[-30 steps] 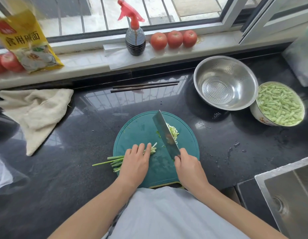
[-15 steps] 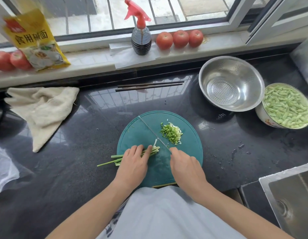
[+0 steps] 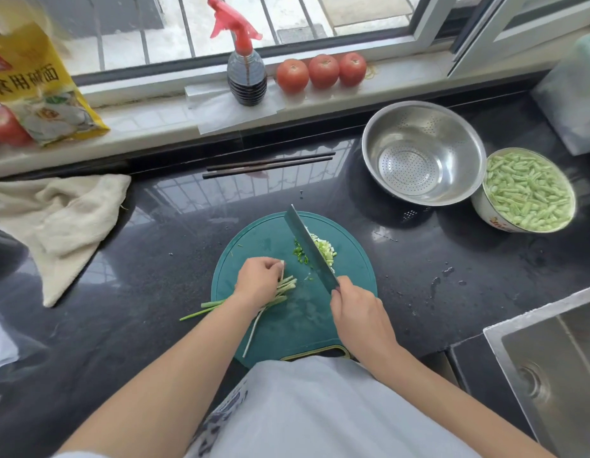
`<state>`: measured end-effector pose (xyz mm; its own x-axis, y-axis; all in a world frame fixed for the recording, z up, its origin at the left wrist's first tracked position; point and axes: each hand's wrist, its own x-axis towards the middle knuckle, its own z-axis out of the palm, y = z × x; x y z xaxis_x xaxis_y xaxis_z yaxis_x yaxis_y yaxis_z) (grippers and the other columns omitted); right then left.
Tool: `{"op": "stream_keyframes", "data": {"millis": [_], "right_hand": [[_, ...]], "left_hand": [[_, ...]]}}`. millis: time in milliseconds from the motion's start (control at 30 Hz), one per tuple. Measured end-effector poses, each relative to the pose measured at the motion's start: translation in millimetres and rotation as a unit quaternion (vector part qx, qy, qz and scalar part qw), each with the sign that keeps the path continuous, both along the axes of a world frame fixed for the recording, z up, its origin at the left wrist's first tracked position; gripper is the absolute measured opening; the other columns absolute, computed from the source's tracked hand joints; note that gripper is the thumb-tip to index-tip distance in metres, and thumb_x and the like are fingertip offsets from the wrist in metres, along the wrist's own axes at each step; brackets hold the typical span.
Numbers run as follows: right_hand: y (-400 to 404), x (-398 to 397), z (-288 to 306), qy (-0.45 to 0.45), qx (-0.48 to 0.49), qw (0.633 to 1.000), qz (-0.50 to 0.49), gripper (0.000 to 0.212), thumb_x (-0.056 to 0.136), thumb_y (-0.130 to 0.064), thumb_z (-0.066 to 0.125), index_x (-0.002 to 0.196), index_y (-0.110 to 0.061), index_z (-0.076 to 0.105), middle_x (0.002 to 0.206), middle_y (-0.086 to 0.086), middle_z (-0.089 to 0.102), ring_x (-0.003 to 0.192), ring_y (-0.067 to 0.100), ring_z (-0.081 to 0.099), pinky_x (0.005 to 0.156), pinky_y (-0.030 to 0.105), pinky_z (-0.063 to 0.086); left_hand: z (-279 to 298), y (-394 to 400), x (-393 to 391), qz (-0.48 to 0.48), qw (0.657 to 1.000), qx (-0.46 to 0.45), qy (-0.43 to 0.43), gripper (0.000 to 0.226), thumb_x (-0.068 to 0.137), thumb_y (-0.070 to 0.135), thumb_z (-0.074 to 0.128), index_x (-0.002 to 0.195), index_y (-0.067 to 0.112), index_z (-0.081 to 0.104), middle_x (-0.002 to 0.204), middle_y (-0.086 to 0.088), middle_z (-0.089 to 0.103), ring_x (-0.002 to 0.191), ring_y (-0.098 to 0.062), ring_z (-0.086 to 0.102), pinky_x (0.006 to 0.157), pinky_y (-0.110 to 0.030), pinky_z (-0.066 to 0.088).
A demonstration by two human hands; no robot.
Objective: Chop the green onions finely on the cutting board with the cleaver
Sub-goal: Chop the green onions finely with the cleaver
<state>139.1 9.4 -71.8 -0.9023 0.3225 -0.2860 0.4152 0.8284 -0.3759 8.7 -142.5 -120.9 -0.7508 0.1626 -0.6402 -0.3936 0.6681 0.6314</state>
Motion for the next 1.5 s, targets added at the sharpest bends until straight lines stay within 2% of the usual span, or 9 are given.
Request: {"op": "stream_keyframes", "data": {"millis": [100, 233, 400, 533, 633, 800, 1033, 1267, 1500], "right_hand": [[1.7, 0.5, -1.8, -0.002, -0.011, 1.000, 0.003, 0.019, 0.102, -0.024, 0.038, 0.084, -0.021, 0.035, 0.060, -0.006, 0.042, 0.052, 0.025, 0.041, 0.050, 0.039, 0.031], [1.7, 0.5, -3.1, -0.009, -0.024, 1.000, 0.009, 0.020, 0.103, -0.026, 0.039, 0.083, -0.023, 0.034, 0.062, -0.006, 0.046, 0.056, 0.026, 0.047, 0.050, 0.038, 0.029], [-1.4, -0.6, -4.7, -0.020, -0.030, 0.999, 0.021, 0.022, 0.103, -0.026, 0.039, 0.082, -0.022, 0.032, 0.063, -0.006, 0.044, 0.059, 0.030, 0.047, 0.053, 0.038, 0.030], [-2.5, -2.6, -1.9, -0.022, -0.028, 0.999, 0.021, 0.020, 0.103, -0.026, 0.038, 0.084, -0.022, 0.036, 0.064, -0.005, 0.047, 0.059, 0.028, 0.048, 0.052, 0.038, 0.029], [-1.9, -1.7, 0.0, -0.024, -0.028, 0.999, 0.012, 0.020, 0.103, -0.027, 0.038, 0.084, -0.022, 0.035, 0.065, -0.005, 0.048, 0.059, 0.026, 0.048, 0.052, 0.038, 0.029], [-4.6, -2.2, -1.3, -0.037, -0.037, 0.999, 0.007, 0.021, 0.103, -0.026, 0.039, 0.083, -0.019, 0.037, 0.064, -0.003, 0.047, 0.059, 0.028, 0.048, 0.051, 0.038, 0.029], [-2.0, -0.6, 0.5, -0.038, -0.035, 0.999, -0.009, 0.020, 0.103, -0.027, 0.039, 0.084, -0.020, 0.038, 0.064, -0.003, 0.050, 0.059, 0.025, 0.050, 0.052, 0.038, 0.034], [2.6, 0.9, 1.3, -0.048, -0.031, 0.998, -0.022, 0.019, 0.103, -0.027, 0.040, 0.086, -0.018, 0.039, 0.066, -0.001, 0.050, 0.058, 0.025, 0.048, 0.055, 0.042, 0.042], [4.5, 2.1, 1.6, -0.059, -0.031, 0.997, -0.034, 0.019, 0.103, -0.029, 0.038, 0.086, -0.020, 0.040, 0.067, -0.003, 0.051, 0.057, 0.018, 0.048, 0.052, 0.038, 0.036]], "left_hand": [[1.3, -5.9, -5.2, -0.056, 0.998, -0.006, -0.003, 0.026, 0.102, 0.020, 0.052, 0.116, 0.022, 0.074, 0.112, 0.003, 0.072, 0.105, -0.018, 0.062, 0.089, -0.028, 0.045], [-0.2, -32.4, -1.6, -0.112, 0.987, -0.058, 0.098, 0.033, 0.101, 0.022, 0.050, 0.130, 0.022, 0.065, 0.126, 0.003, 0.066, 0.120, -0.020, 0.057, 0.103, -0.036, 0.044], [-5.0, -59.4, 34.2, -0.361, 0.879, -0.142, 0.277, 0.061, 0.084, 0.046, 0.071, 0.138, 0.024, 0.052, 0.126, 0.002, 0.053, 0.115, -0.024, 0.050, 0.096, -0.041, 0.045], [0.4, -62.3, 55.1, -0.316, 0.841, -0.236, 0.370, 0.031, 0.080, 0.042, 0.070, 0.100, 0.020, 0.059, 0.096, 0.000, 0.053, 0.088, -0.025, 0.050, 0.076, -0.041, 0.042], [2.3, -70.5, 82.9, -0.332, 0.830, -0.293, 0.338, 0.032, 0.076, 0.048, 0.074, 0.080, 0.021, 0.058, 0.078, -0.001, 0.053, 0.075, -0.026, 0.051, 0.067, -0.042, 0.036], [-8.2, -72.3, 89.1, -0.348, 0.840, -0.298, 0.290, 0.029, 0.065, 0.026, 0.086, 0.068, 0.021, 0.057, 0.066, -0.001, 0.056, 0.062, -0.027, 0.055, 0.060, -0.037, 0.035], [15.9, -73.2, 64.4, -0.282, 0.909, -0.248, 0.179, 0.018, 0.093, 0.027, 0.050, 0.084, 0.020, 0.063, 0.087, -0.001, 0.067, 0.083, -0.029, 0.065, 0.072, -0.039, 0.052], [28.0, -71.0, 55.7, -0.486, 0.756, -0.312, 0.307, 0.011, 0.077, 0.015, 0.067, 0.078, 0.022, 0.059, 0.078, -0.003, 0.055, 0.072, -0.028, 0.055, 0.064, -0.037, 0.026], [23.9, -65.6, 44.4, -0.524, 0.723, -0.310, 0.327, 0.006, 0.083, 0.017, 0.062, 0.079, 0.021, 0.061, 0.081, -0.002, 0.053, 0.077, -0.026, 0.051, 0.065, -0.038, 0.025]]}}
